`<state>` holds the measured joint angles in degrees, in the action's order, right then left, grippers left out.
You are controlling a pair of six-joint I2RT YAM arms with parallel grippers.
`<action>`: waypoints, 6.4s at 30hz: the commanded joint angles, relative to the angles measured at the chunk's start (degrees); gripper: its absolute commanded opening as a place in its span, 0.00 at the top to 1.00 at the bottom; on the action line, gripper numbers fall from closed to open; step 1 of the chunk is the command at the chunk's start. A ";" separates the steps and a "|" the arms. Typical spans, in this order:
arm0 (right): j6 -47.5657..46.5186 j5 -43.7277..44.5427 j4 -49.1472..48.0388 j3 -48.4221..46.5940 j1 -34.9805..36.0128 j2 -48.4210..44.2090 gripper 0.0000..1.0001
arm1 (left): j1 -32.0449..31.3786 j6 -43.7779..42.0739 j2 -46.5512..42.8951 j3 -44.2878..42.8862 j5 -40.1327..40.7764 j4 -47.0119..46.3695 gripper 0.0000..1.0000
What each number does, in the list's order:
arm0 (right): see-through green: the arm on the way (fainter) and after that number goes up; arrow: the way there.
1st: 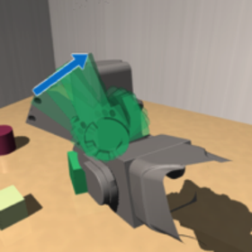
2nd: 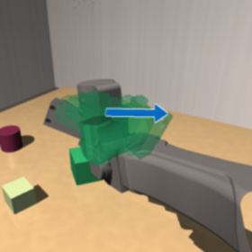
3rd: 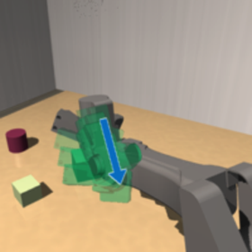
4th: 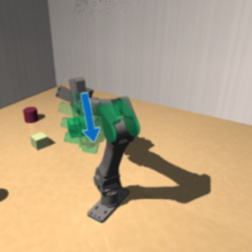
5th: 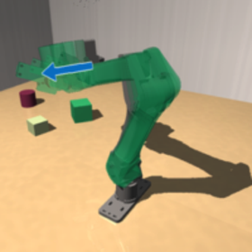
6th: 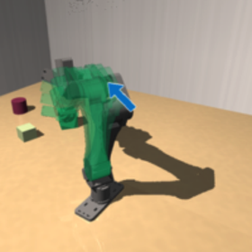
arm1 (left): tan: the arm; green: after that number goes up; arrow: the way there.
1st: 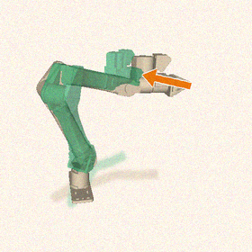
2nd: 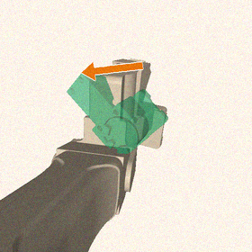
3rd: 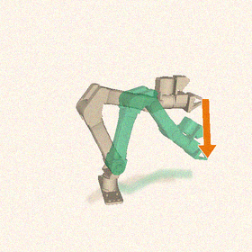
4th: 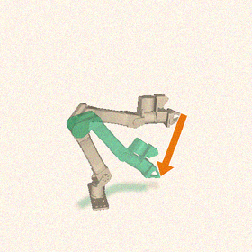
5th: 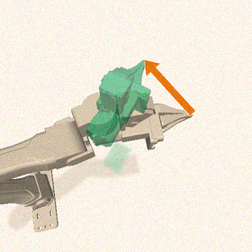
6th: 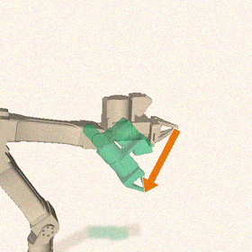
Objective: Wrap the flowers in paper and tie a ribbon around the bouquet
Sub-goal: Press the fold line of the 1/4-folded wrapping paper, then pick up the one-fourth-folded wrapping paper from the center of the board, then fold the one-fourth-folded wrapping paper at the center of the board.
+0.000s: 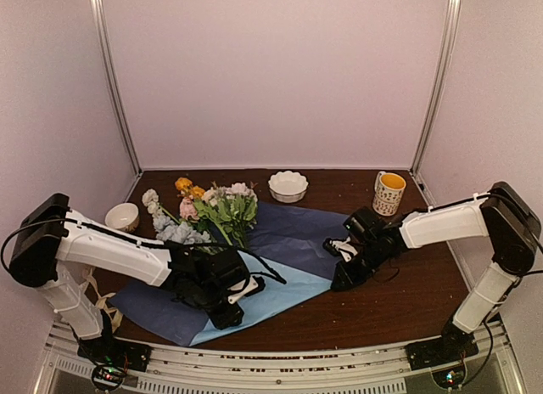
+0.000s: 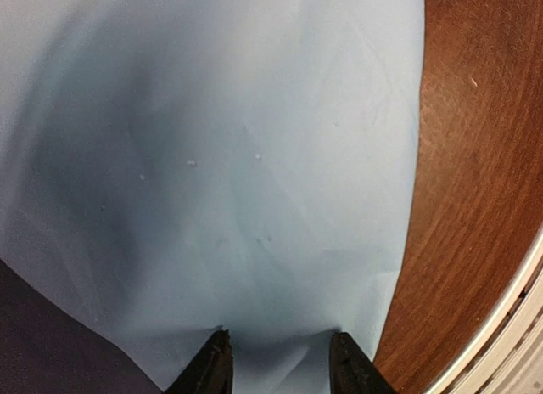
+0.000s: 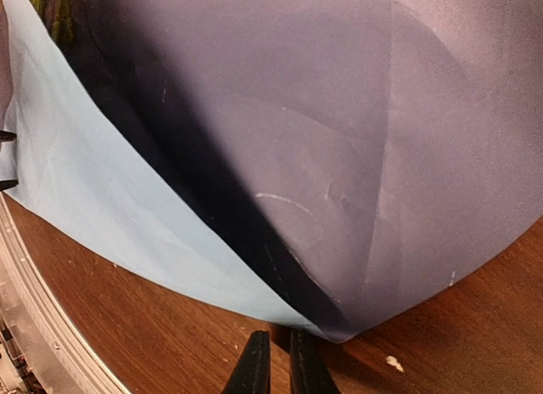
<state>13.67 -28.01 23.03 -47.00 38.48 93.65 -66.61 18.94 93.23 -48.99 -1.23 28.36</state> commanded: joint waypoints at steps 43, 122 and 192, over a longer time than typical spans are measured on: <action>-0.33 -3.10 -7.37 -5.20 8.92 12.63 0.95 | -10.03 27.54 -5.59 6.59 -4.68 20.43 0.57; -3.30 -7.86 -10.93 -6.69 9.73 11.89 0.95 | 53.38 26.93 -26.28 2.70 -3.36 28.84 1.00; 23.87 -15.16 -26.84 -12.42 5.49 12.25 0.88 | 38.34 25.34 28.39 -40.39 -12.61 -10.67 1.00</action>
<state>31.62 -45.76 2.85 -61.91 45.63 111.77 -27.99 46.83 118.89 -88.60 -17.19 18.33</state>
